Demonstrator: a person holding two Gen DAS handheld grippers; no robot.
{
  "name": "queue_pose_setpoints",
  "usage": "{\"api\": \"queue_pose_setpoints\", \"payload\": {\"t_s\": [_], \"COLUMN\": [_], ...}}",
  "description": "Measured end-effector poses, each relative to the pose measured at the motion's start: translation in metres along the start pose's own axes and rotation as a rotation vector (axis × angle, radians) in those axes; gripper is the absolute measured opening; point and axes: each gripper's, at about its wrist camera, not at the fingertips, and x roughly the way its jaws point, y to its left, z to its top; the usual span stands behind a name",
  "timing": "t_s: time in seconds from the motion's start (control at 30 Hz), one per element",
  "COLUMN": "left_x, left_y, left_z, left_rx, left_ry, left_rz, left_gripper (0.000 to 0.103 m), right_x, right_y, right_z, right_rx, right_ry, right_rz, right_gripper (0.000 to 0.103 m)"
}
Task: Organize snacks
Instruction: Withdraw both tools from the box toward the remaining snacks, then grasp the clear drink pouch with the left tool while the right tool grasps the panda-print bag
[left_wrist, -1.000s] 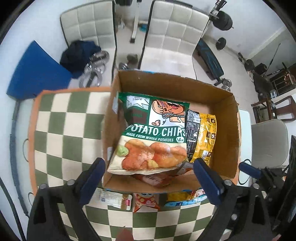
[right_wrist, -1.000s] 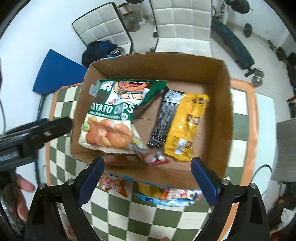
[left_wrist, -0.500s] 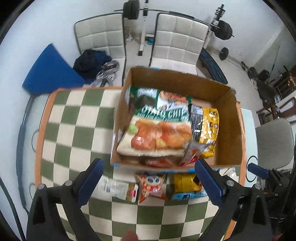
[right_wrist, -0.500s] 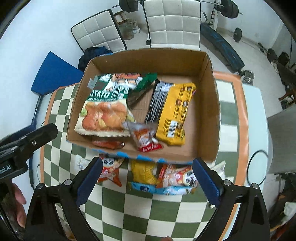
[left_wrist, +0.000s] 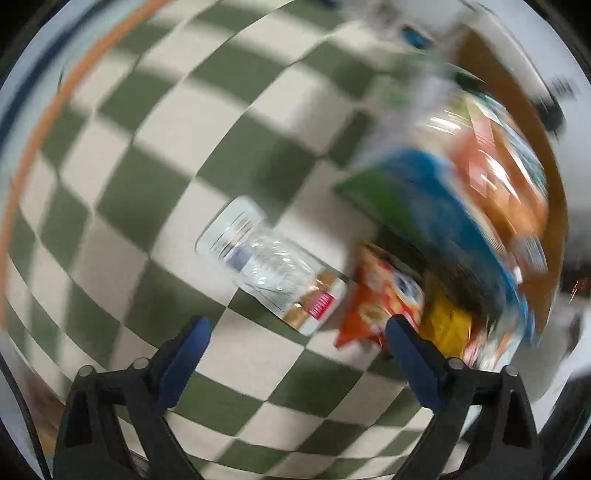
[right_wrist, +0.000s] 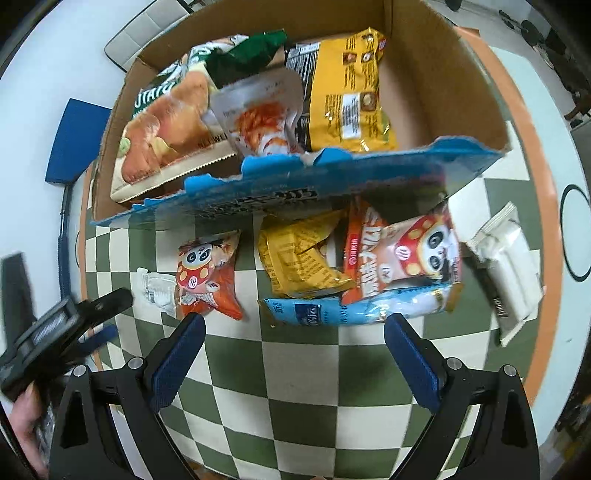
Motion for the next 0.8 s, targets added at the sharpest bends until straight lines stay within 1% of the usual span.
{"api": "queue_pose_setpoints", "payload": {"t_s": [0.03, 0.07, 0.13, 0.3, 0.37, 0.43, 0.5, 0.53, 0.7, 0.8], "left_x": [0.01, 0.017, 0.03, 0.052, 0.058, 0.061, 0.063, 0.062, 0.058, 0.055], "left_y": [0.009, 0.013, 0.014, 0.009, 0.004, -0.004, -0.006, -0.005, 0.005, 0.012], "left_z": [0.006, 0.01, 0.017, 0.027, 0.026, 0.022, 0.015, 0.008, -0.016, -0.029], "left_rx": [-0.062, -0.09, -0.117, -0.14, -0.112, -0.042, 0.006, 0.045, 0.179, 0.225], "left_ry": [0.017, 0.026, 0.035, 0.051, 0.055, 0.055, 0.059, 0.052, 0.044, 0.024], "left_rz": [-0.004, 0.0, 0.04, 0.12, 0.168, 0.214, 0.238, 0.254, 0.325, 0.358], "left_gripper": [0.091, 0.089, 0.089, 0.089, 0.089, 0.089, 0.089, 0.09, 0.09, 0.09], "right_x": [0.002, 0.003, 0.008, 0.018, 0.02, 0.021, 0.023, 0.024, 0.036, 0.051], "right_y": [0.001, 0.001, 0.005, 0.016, 0.023, 0.032, 0.04, 0.045, 0.067, 0.084], "right_z": [0.0, -0.001, -0.001, -0.005, -0.006, -0.006, -0.005, -0.005, 0.003, 0.009], "right_rx": [0.007, 0.013, 0.017, 0.011, 0.003, -0.01, -0.025, -0.036, -0.07, -0.097], "right_ry": [-0.001, -0.004, -0.002, 0.007, 0.005, 0.005, 0.006, 0.005, 0.016, 0.029], "right_rz": [0.003, 0.006, 0.001, -0.002, -0.001, 0.003, 0.007, 0.009, 0.009, -0.005], "right_gripper": [0.099, 0.099, 0.099, 0.099, 0.099, 0.099, 0.099, 0.099, 0.1, 0.099]}}
